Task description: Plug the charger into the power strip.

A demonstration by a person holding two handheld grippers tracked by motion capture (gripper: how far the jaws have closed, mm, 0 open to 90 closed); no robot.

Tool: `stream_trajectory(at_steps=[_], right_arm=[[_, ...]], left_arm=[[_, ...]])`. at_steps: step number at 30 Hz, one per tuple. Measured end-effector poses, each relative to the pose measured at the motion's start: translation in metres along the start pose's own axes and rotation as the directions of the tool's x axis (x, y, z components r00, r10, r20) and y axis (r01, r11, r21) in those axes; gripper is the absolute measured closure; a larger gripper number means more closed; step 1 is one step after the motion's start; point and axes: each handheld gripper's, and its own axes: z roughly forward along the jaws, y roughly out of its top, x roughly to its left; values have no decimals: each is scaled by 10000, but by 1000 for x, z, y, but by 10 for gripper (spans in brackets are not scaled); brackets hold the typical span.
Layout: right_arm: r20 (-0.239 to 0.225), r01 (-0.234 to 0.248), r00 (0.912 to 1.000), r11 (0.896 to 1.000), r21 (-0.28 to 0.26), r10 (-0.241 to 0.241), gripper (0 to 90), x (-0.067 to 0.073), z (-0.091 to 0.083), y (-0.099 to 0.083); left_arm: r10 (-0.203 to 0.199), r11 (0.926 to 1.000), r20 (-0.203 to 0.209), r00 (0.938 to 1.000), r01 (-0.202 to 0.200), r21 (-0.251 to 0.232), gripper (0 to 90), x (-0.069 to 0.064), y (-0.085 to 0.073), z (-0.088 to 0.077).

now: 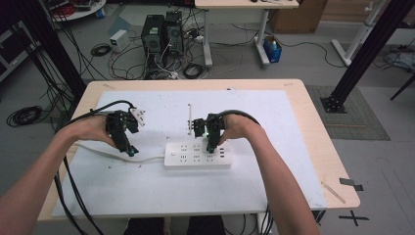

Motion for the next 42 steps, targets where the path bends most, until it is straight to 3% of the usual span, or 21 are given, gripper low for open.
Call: stream_trajectory(at_steps=[6, 11, 19, 21, 25, 28, 32, 34, 36, 41, 42], right_arm=[[3, -512, 9987, 9949, -866, 514, 626, 2, 1, -12], [163, -339, 9993, 9969, -717, 351, 627, 4, 1, -10], [-562, -604, 9968, 9952, -770, 562, 628, -8, 2, -11], [-461, -526, 9977, 9960, -721, 494, 628, -6, 2, -10], [345, -211, 9992, 9993, -321, 222, 628, 7, 3, -4], [569, -248, 9980, 9994, -235, 261, 628, 10, 3, -3], [337, -307, 9989, 9987, -413, 321, 628, 6, 3, -5], [-309, -680, 9974, 9942, -830, 657, 627, -4, 4, -11], [-401, -675, 9971, 9942, -838, 644, 627, -5, 5, -11], [439, -279, 9986, 9993, -262, 290, 628, 8, 7, 0], [488, -377, 9980, 9988, -300, 391, 628, 9, 8, -1]], left_arm=[[-85, 10000, 9, 10000, 85, -15, 161, 0, -3, 2], [-122, 9999, -33, 9999, 121, -28, 161, -1, -1, 3], [-122, 9999, -87, 9999, 122, -26, 161, 0, 0, 4], [-100, 9999, -94, 9999, 100, -8, 161, 1, 0, 3], [-102, 9999, -154, 9998, 101, -92, 161, -1, 1, 3], [-82, 9998, -150, 9999, 80, -159, 161, -1, 2, 2], [-107, 9997, -157, 9998, 104, -200, 161, -2, 1, 0], [-198, 9994, -210, 9996, 192, -280, 161, -1, -2, -1], [-190, 9995, -224, 9996, 184, -255, 161, 0, -2, -2], [-124, 9994, -274, 9995, 115, -315, 161, -2, 1, -2], [-129, 9994, -283, 9995, 120, -332, 161, -3, 1, -2]])
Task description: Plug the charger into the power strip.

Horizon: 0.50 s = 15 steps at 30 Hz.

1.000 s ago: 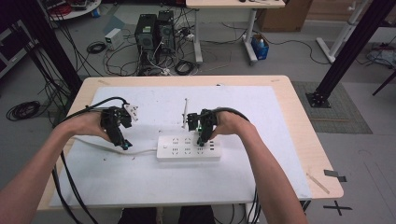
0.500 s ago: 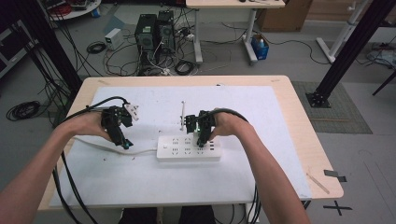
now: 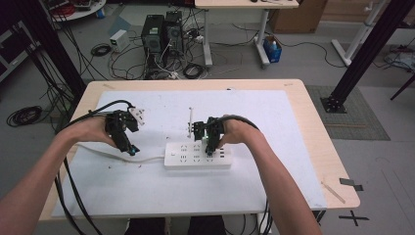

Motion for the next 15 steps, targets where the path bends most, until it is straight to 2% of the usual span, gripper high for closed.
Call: stream_trajectory(at_steps=[3, 10, 15], right_arm=[[54, -52, 10000, 9991, -410, 54, 628, 0, 0, -6], [-638, -402, 9974, 9940, -1019, 338, 627, -10, 2, -14], [-508, -393, 9982, 9915, -1241, 333, 626, -8, 2, -17]], left_arm=[[-1, 10000, -38, 10000, 1, -72, 161, -1, 0, -1], [-108, 9999, -101, 9999, 107, -105, 161, 0, -6, -6], [-208, 9997, -141, 9997, 206, -131, 161, -2, -11, -9]])
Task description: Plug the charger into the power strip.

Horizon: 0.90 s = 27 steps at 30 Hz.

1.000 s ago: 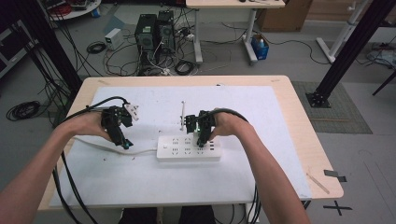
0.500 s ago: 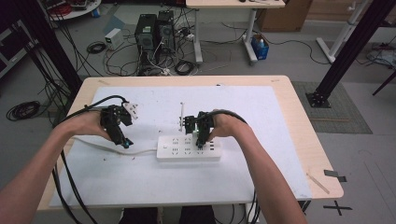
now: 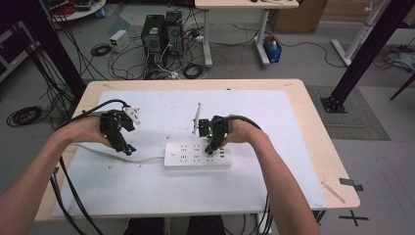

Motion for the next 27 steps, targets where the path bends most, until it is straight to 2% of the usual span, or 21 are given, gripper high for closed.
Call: stream_trajectory(at_steps=[3, 5, 7, 12, 19, 21, 24, 27], right_arm=[[152, 111, 9998, 9999, 12, -111, 626, 3, 0, 0], [315, -2, 9995, 9999, -154, 7, 626, 5, 1, -1], [233, -83, 9997, 9991, -426, 93, 627, 4, 1, -4], [60, -213, 9997, 9988, -438, 216, 625, 1, 1, -5], [-13, -236, 9997, 9967, -776, 236, 619, -1, 1, -7], [-81, -426, 9991, 9965, -716, 421, 608, -1, 1, -7], [-180, -737, 9972, 9948, -709, 726, 498, -2, -1, -4], [37, -923, 9957, 9930, -737, 928, 407, -1, -7, -3]], left_arm=[[-3, 10000, -44, 10000, 3, 11, 161, -1, -1, -1], [-47, 10000, -101, 9999, 46, -66, 161, -2, -2, -2], [1, 10000, -90, 10000, -1, -41, 161, -3, -2, -3], [34, 10000, -107, 9999, -35, -81, 161, -3, -3, -5], [-72, 9998, -133, 9999, 70, -166, 161, -1, -7, -6], [-17, 9999, -117, 9999, 15, -152, 161, -1, -8, -7], [-78, 9997, -108, 9999, 75, -221, 161, -2, -8, -7], [-20, 9999, -75, 10000, 19, -158, 161, -2, -7, -8]])
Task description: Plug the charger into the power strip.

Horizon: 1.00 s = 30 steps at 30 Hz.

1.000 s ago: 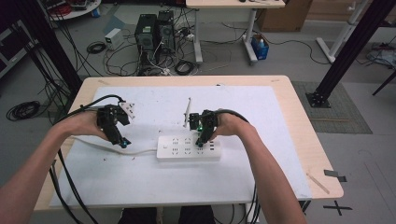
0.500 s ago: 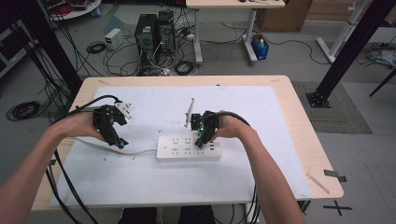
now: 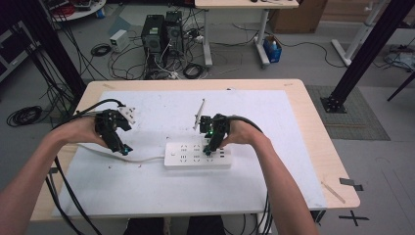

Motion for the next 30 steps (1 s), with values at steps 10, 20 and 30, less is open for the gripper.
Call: stream_trajectory(at_steps=[10, 20, 30], right_arm=[[1052, -807, 9911, 9966, -142, 818, 222, 7, -45, -13], [2368, -1302, 9640, 9912, 235, 1210, 121, 12, -92, -29], [2817, -1538, 9517, 9837, 934, 1221, 121, 16, -108, -41]], left_arm=[[54, 9999, 190, 9998, -55, 87, 160, 5, 4, -4], [230, 9996, -19, 9997, -229, 155, 160, 7, 6, -17], [237, 9994, -15, 9997, -237, 237, 160, 9, 5, -21]])
